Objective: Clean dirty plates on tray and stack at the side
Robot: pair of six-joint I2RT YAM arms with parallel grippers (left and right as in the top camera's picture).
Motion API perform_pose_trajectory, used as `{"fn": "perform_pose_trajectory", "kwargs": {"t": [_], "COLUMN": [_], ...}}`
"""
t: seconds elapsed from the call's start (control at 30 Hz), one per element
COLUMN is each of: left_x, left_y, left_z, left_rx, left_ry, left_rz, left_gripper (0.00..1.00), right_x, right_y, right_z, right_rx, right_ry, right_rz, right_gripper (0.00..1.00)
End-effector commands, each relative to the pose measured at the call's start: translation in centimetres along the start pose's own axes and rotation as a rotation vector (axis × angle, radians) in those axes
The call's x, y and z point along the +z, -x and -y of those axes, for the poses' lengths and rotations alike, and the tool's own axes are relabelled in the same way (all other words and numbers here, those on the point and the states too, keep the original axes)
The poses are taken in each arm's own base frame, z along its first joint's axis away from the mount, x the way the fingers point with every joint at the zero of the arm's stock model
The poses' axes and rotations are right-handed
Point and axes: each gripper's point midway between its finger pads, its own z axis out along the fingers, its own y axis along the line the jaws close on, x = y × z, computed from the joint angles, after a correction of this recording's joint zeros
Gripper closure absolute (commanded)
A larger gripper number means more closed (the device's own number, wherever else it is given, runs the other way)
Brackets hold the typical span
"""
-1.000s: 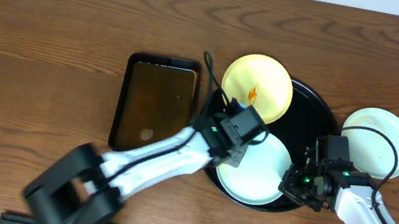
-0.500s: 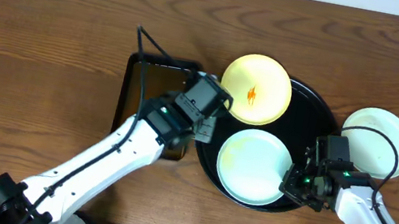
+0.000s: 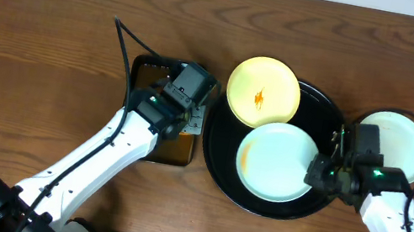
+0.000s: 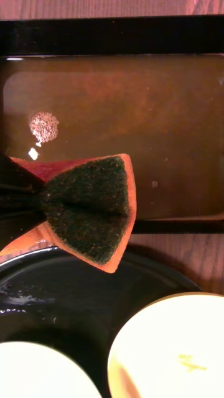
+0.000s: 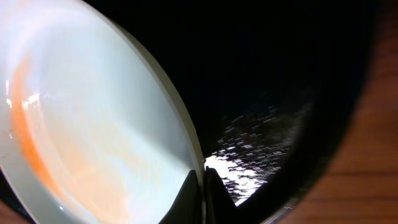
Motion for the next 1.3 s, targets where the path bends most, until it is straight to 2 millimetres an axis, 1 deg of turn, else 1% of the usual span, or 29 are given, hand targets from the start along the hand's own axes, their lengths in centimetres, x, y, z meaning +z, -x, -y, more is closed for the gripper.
{"fn": "perform_pose_trajectory", "kwargs": {"t": [0.0, 0.1, 0.23, 0.33, 0.53, 0.63, 0.77, 0.9, 1.0, 1.07, 1.27], "left_x": [-0.2, -0.1, 0.1, 0.3, 1.0, 1.5, 1.7, 1.7, 1.7, 1.7, 1.7], "left_y": [0.7, 1.0, 1.4, 1.8, 2.1, 2.0, 2.1, 2.1, 2.0, 2.0, 2.0], "left_z": [-0.6, -1.2, -2.4, -3.2, -3.6, -4.3, -4.8, -4.8, -4.8, -4.8, -4.8], "left_rx": [-0.007, -0.025, -0.051, -0.038, 0.004, -0.012, -0.024, -0.024, -0.024, -0.024, -0.024], "left_ry": [0.017, 0.026, 0.040, 0.045, 0.005, 0.019, 0.027, 0.027, 0.027, 0.028, 0.028], "left_rz": [0.017, 0.017, 0.016, 0.018, -0.003, -0.015, -0.020, -0.021, -0.022, -0.023, -0.023], "left_gripper": [0.92, 0.93, 0.93, 0.93, 0.93, 0.92, 0.93, 0.93, 0.92, 0.93, 0.92], "right_x": [-2.4, -4.4, -7.5, -9.5, -12.3, -13.4, -14.7, -15.6, -16.0, -16.1, -16.1], "right_y": [2.9, 4.4, 6.6, 7.7, 9.2, 9.4, 9.4, 9.4, 9.5, 9.5, 9.6], "right_z": [0.7, 1.6, 3.3, 4.4, 4.2, 3.6, 1.7, -0.8, -2.0, -2.4, -2.4], "right_rx": [-0.089, -0.118, -0.146, -0.139, -0.225, -0.278, -0.366, -0.481, -0.507, -0.508, -0.506], "right_ry": [-0.100, -0.181, -0.324, -0.420, -0.570, -0.659, -0.732, -0.759, -0.754, -0.745, -0.744], "right_rz": [0.120, 0.182, 0.278, 0.339, 0.443, 0.501, 0.582, 0.648, 0.689, 0.700, 0.702], "right_gripper": [0.99, 0.99, 0.99, 0.99, 0.99, 0.99, 0.99, 0.99, 0.99, 0.99, 0.99]}}
